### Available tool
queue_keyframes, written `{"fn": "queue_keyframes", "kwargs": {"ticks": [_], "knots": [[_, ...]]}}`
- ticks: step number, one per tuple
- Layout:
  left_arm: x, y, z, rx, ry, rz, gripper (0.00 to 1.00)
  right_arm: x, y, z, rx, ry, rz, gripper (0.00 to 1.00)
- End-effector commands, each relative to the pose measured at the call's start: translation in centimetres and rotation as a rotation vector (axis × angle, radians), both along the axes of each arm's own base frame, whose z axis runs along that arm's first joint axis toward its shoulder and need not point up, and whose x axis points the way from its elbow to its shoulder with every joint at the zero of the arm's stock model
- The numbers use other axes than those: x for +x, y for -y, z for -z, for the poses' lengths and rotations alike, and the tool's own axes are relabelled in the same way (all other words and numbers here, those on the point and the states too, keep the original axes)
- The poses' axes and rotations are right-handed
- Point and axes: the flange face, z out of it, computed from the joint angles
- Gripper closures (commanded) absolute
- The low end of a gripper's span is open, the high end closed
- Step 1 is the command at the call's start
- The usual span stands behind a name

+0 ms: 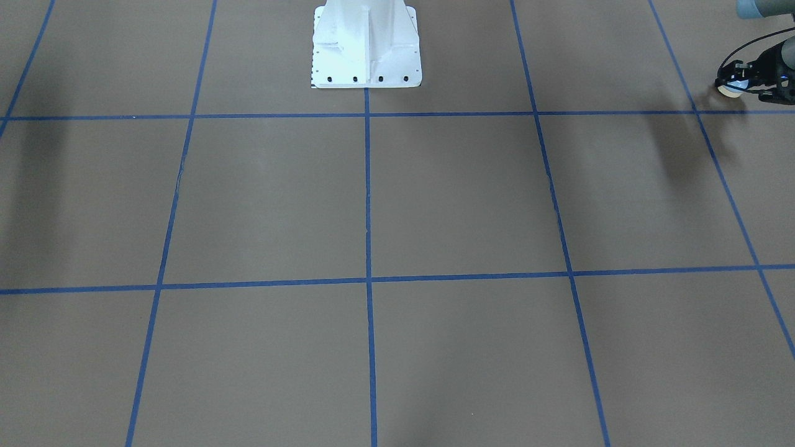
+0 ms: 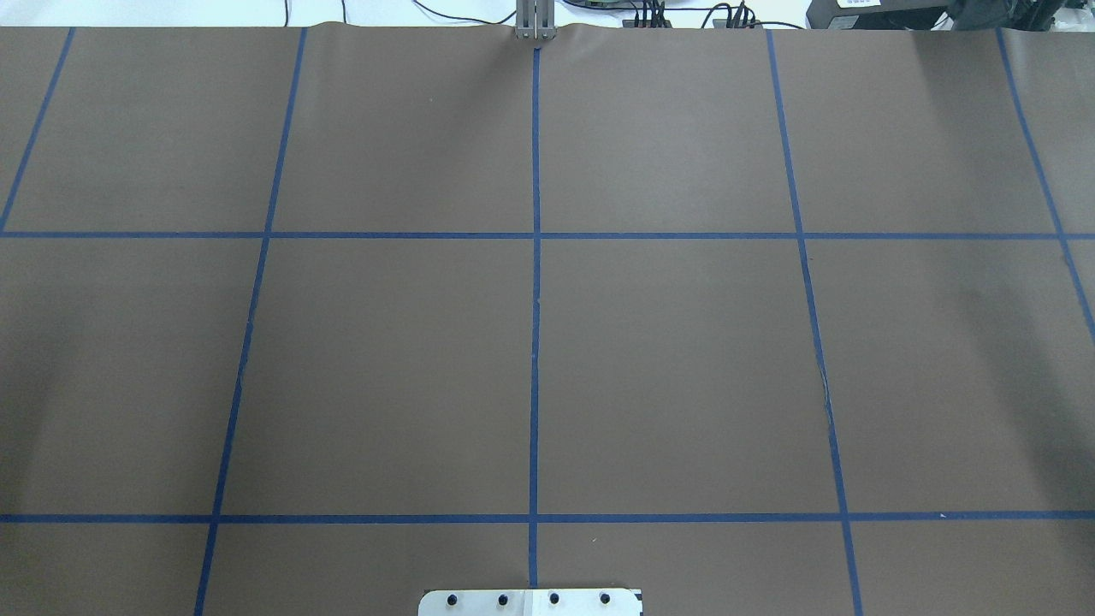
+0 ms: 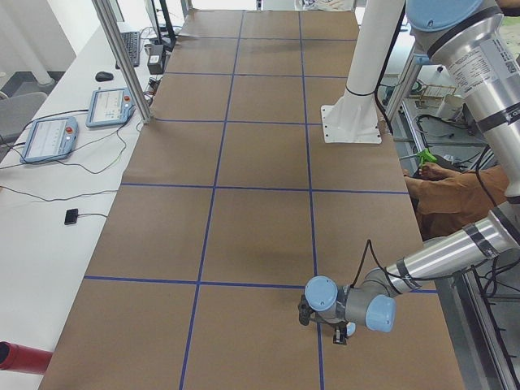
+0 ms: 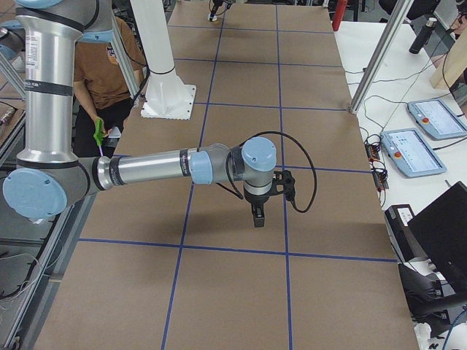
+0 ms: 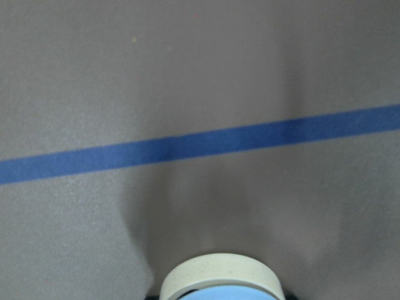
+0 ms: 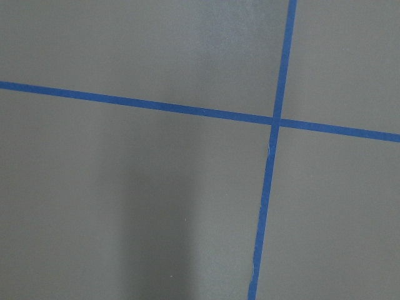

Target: Place and press bell with both arms

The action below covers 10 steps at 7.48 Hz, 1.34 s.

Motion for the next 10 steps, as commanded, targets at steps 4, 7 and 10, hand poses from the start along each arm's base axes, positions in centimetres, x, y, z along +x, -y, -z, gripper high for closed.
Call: {"fn": "queue_keyframes", "kwargs": {"ticks": [4, 7, 10], "knots": [[11.2, 19.9, 31.8, -0.03, -0.013, 0.069, 1.0, 0.1, 0.0, 0.1, -0.002, -0.001, -0.004, 0.0], [23.1, 24.2, 47.6, -0.114, 0.023, 0.093, 1.0, 0.0, -0.1, -0.1, -0.007, 0.002, -0.002, 0.0], [41.7, 26.9, 62.4, -0.194, 0.099, 0.123, 1.0, 0.1, -0.2, -0.4, -0.011, -0.003, -0.004, 0.0]]}}
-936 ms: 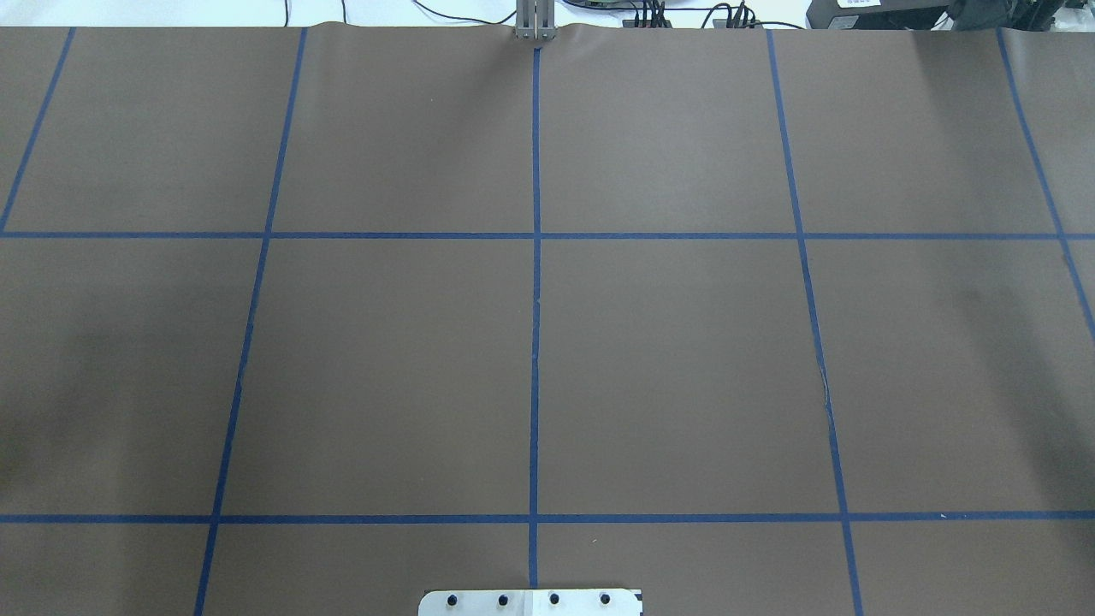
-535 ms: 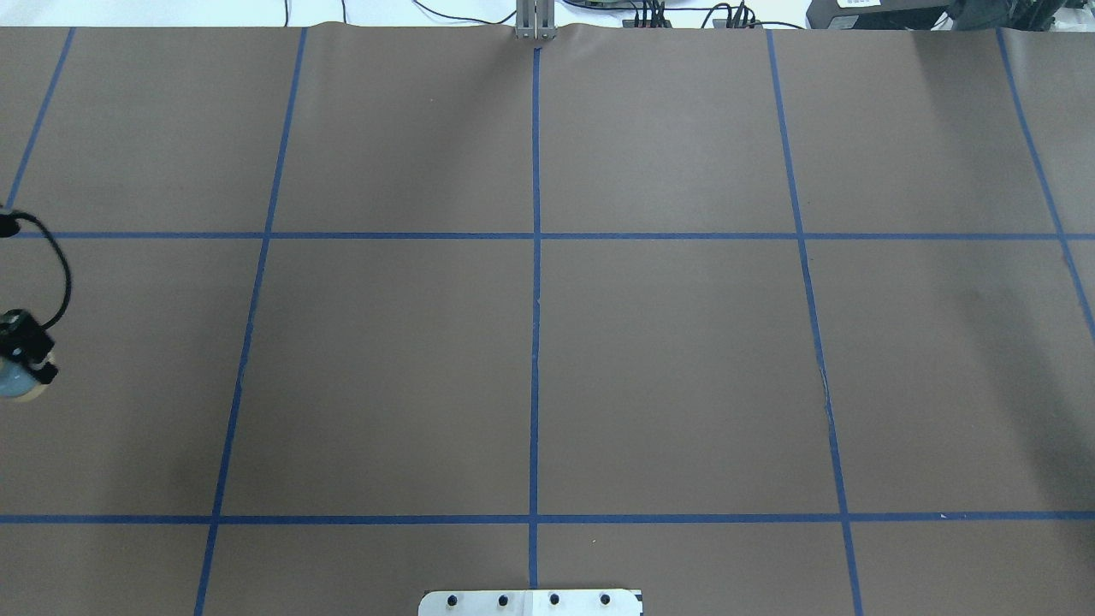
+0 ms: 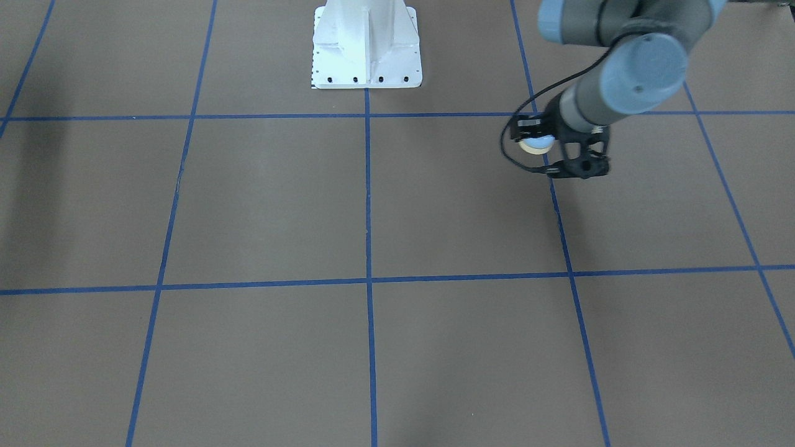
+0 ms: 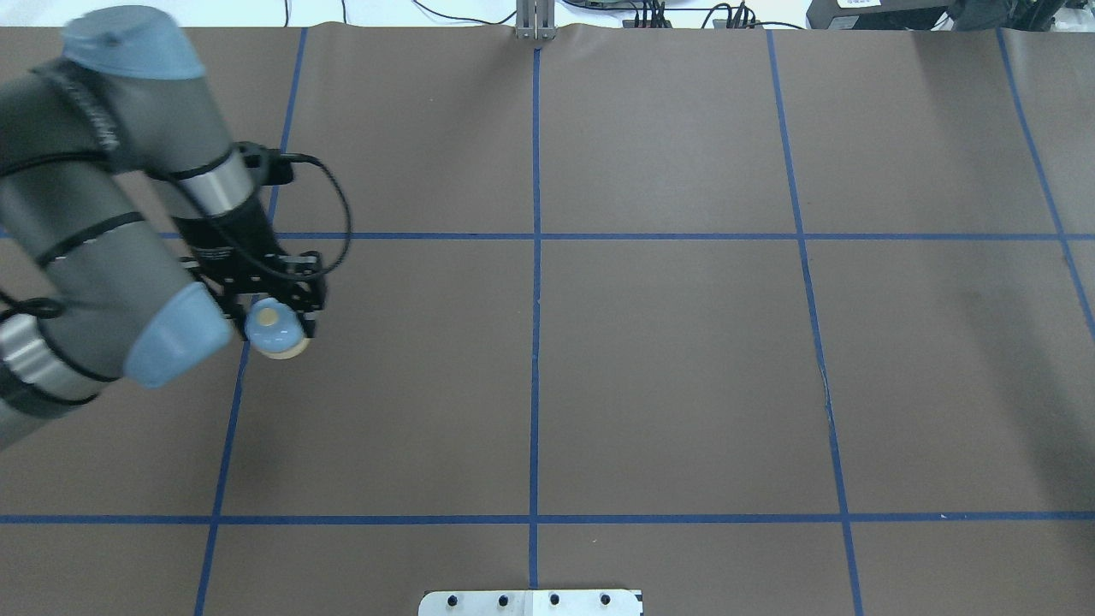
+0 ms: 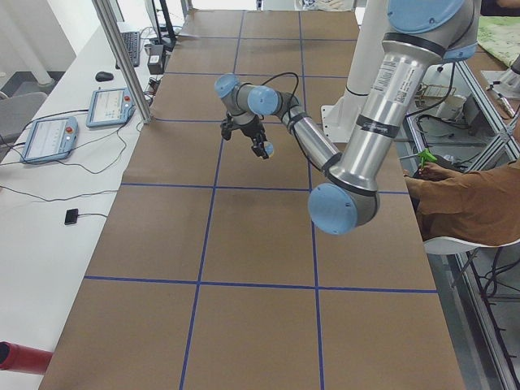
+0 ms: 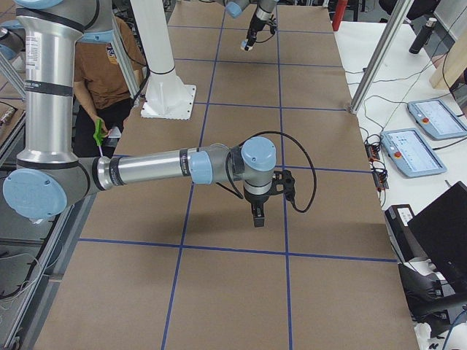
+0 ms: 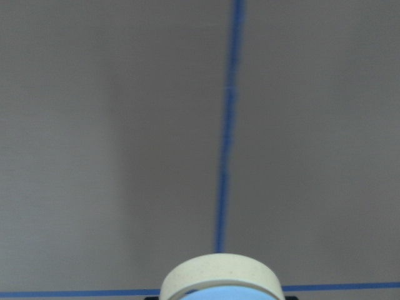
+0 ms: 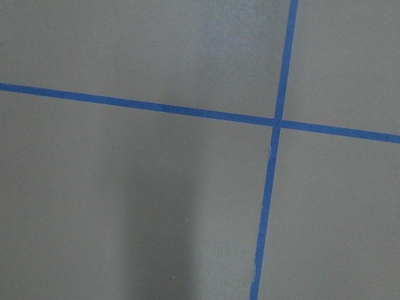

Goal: Place and press bell with both arms
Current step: 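Carry the bell with the left gripper toward the table center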

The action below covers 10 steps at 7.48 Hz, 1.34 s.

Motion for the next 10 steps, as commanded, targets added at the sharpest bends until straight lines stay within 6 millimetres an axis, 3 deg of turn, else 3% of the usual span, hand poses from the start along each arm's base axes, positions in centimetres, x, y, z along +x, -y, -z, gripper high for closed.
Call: {"fn": "queue_keyframes", "kwargs": {"ticks": [1, 2, 4, 7, 9, 10], "knots": [[13.2, 1.4, 9.0, -0.043, 0.05, 0.018, 1.0, 0.0, -0.3, -0.4, -0.008, -0.003, 0.0, 0.0], [17.3, 2.8, 9.2, -0.033, 0.043, 0.072, 1.0, 0.1, -0.3, -0.5, -0.009, -0.004, -0.001, 0.0], [23.3, 4.2, 10.1, -0.067, 0.053, 0.101, 1.0, 0.1, -0.7, -0.7, -0.016, -0.002, -0.001, 0.0], [25.8, 3.0, 8.6, -0.021, 0.061, 0.093, 1.0, 0.0, -0.6, -0.8, -0.018, -0.004, -0.001, 0.0], [26.3, 3.2, 7.9, -0.017, 0.053, 0.092, 0.89, 0.0, -0.6, -0.8, -0.018, -0.004, -0.001, 0.0], [26.5, 3.0, 7.7, -0.014, 0.053, 0.089, 0.74, 0.0, -0.6, -0.8, -0.018, -0.002, 0.0, 0.0]]}}
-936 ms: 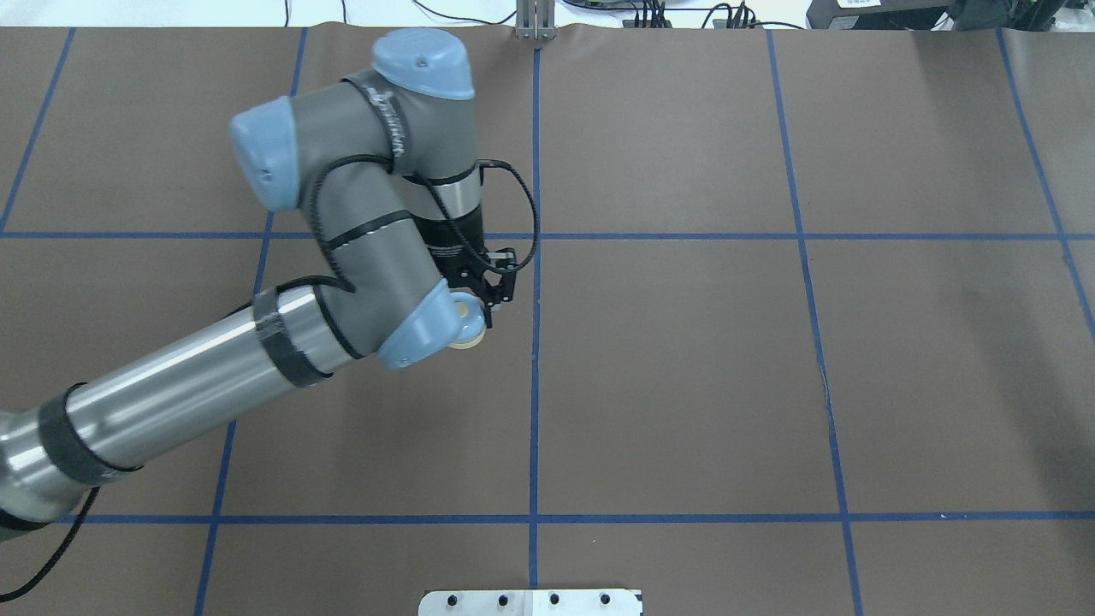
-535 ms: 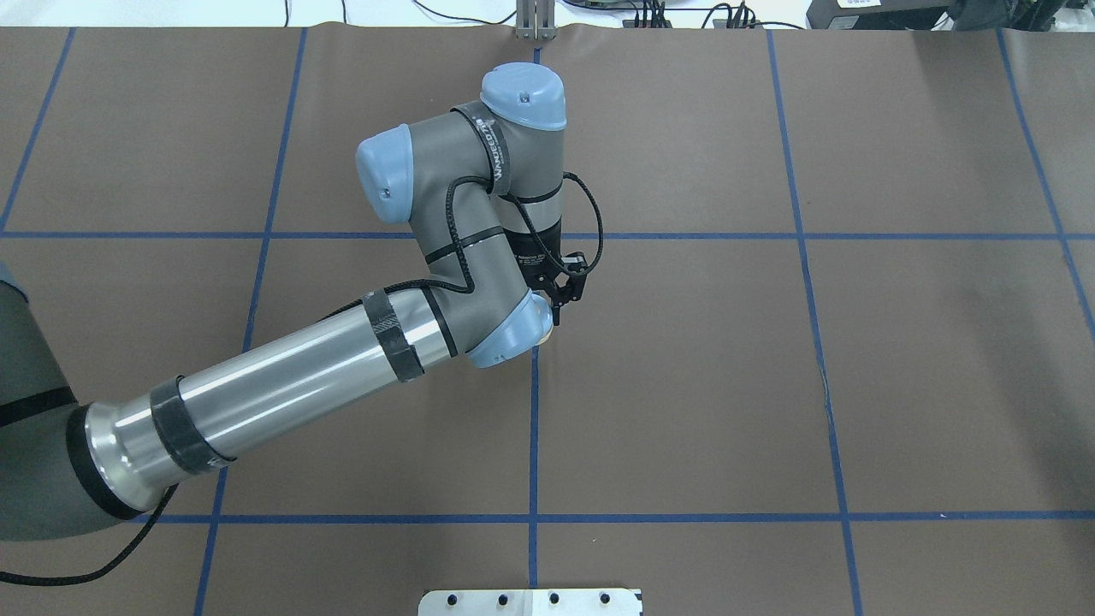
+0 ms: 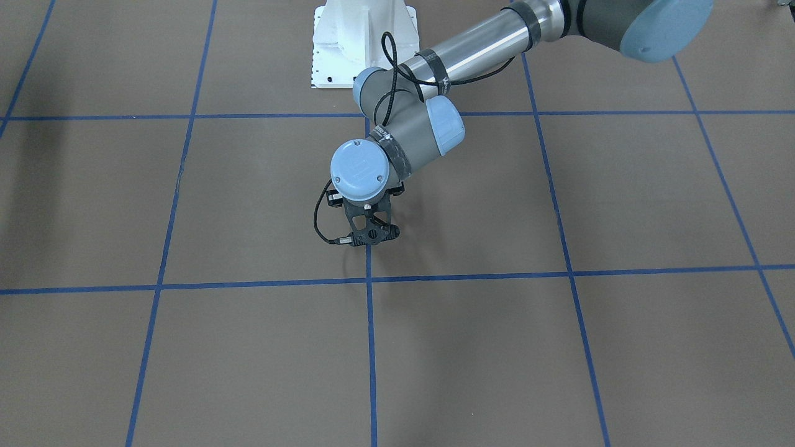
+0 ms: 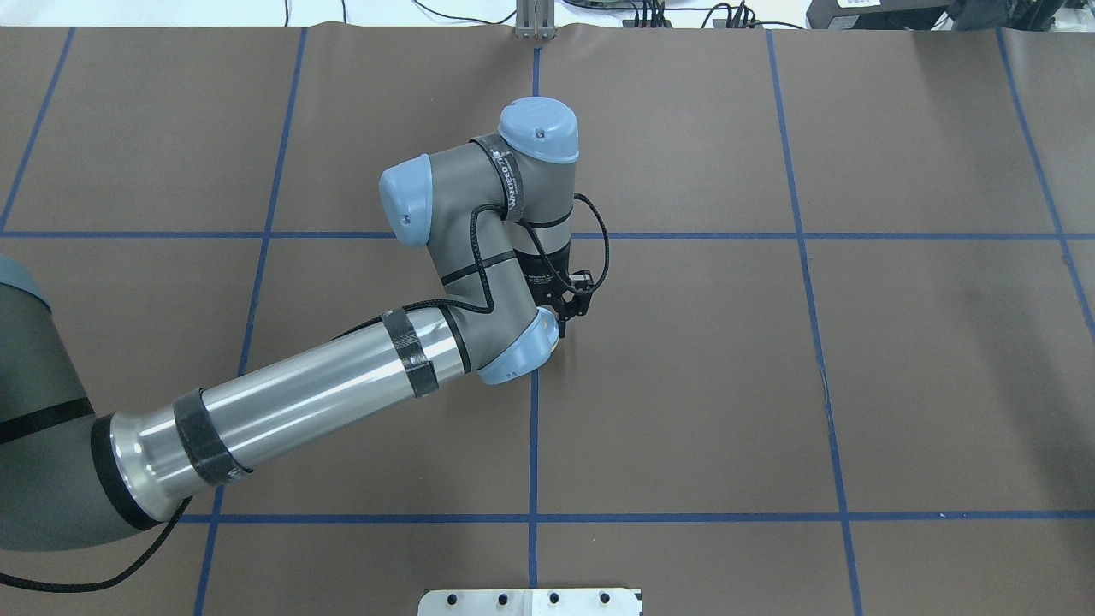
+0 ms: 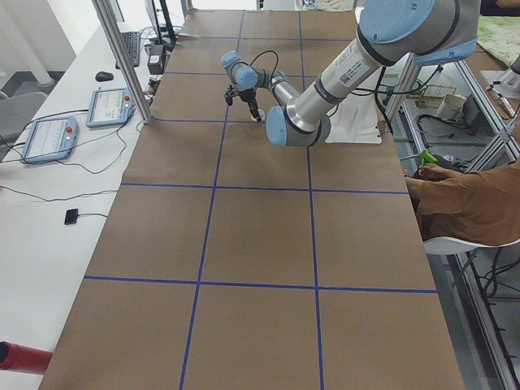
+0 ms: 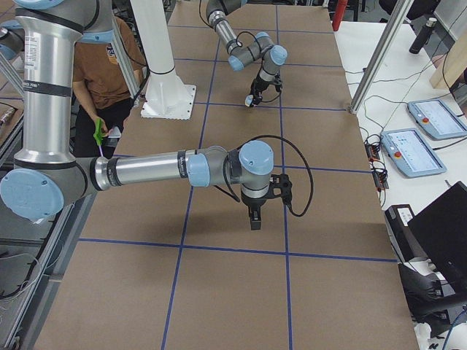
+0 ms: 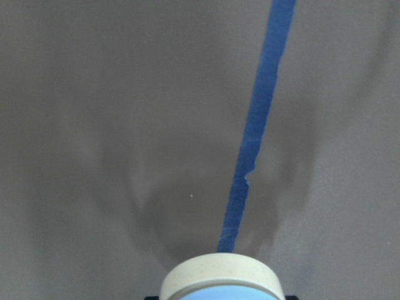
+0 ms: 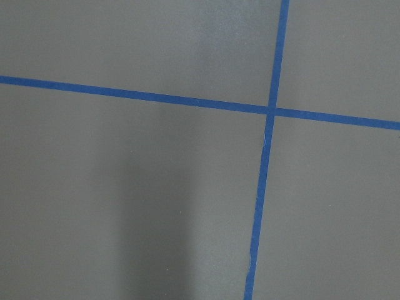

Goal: Place and press bell with both arms
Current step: 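Lower the bell onto the table center with the left gripper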

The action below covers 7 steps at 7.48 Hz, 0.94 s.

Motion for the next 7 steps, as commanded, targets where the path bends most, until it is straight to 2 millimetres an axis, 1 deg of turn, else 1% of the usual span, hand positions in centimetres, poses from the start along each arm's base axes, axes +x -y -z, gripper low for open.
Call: {"fn": "queue_keyframes", "kwargs": {"ticks": [1, 2, 3, 7], "knots": [[0.26, -0.14, -0.28, 0.004, -0.003, -0.003, 0.63, -0.01, 0.0, 0.01, 0.0, 0.001, 0.0, 0.0], [0.42, -0.33, -0.31, 0.007, -0.008, -0.006, 0.51, 0.0, 0.0, 0.0, 0.0, 0.0, 0.0, 0.0], [0.84, -0.7, -0.45, 0.026, -0.016, -0.007, 0.43, 0.0, 0.0, 0.0, 0.0, 0.0, 0.0, 0.0], [0.92, -0.79, -0.66, 0.028, -0.016, -0.007, 0.41, 0.0, -0.01, -0.1, -0.003, 0.0, 0.0, 0.0]]}}
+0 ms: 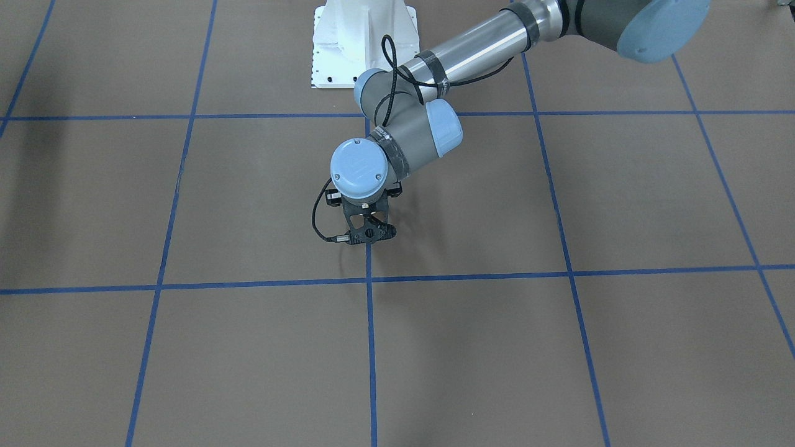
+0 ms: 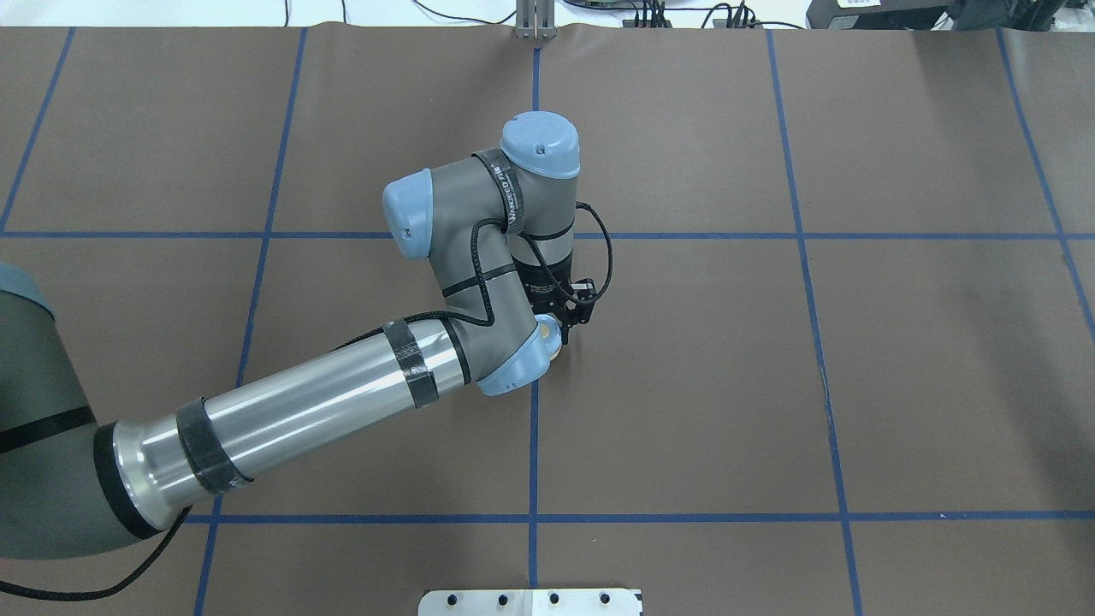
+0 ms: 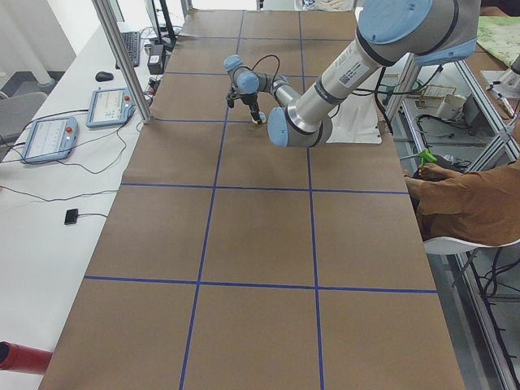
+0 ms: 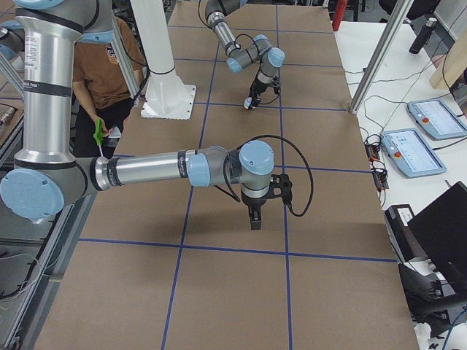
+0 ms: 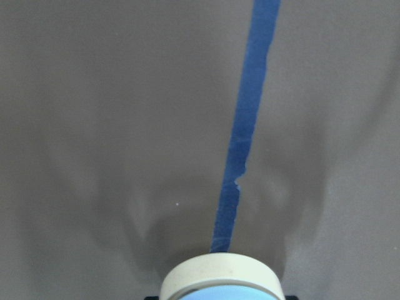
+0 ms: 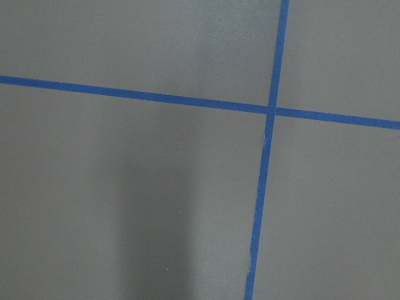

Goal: Place and press bell with both arms
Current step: 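Lower the bell onto the table center with the left gripper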

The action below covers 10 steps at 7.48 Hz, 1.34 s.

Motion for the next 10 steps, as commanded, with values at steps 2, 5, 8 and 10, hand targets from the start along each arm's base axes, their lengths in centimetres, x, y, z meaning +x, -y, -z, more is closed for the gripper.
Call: {"fn": "queue_keyframes", "kwargs": {"ticks": [2, 5, 8, 10], "knots": [[0.1, -0.1, -0.7, -0.002, 0.003, -0.001, 0.39, 0.0, 0.0, -0.2, -0.004, 0.001, 0.0, 0.0], [0.0, 0.0, -0.6, 0.005, -0.009, 0.0, 0.17, 0.0, 0.0, -0.3, -0.004, -0.001, 0.001, 0.0], [-0.8, 0.5, 0.5, 0.01, -0.024, 0.013, 0.16, 0.0, 0.0, -0.1, 0.003, 0.003, 0.002, 0.0], [-4.1, 1.3, 3.6, 0.033, -0.07, 0.04, 0.14, -0.7, 0.4, 0.9, 0.022, 0.056, 0.009, 0.0]]}}
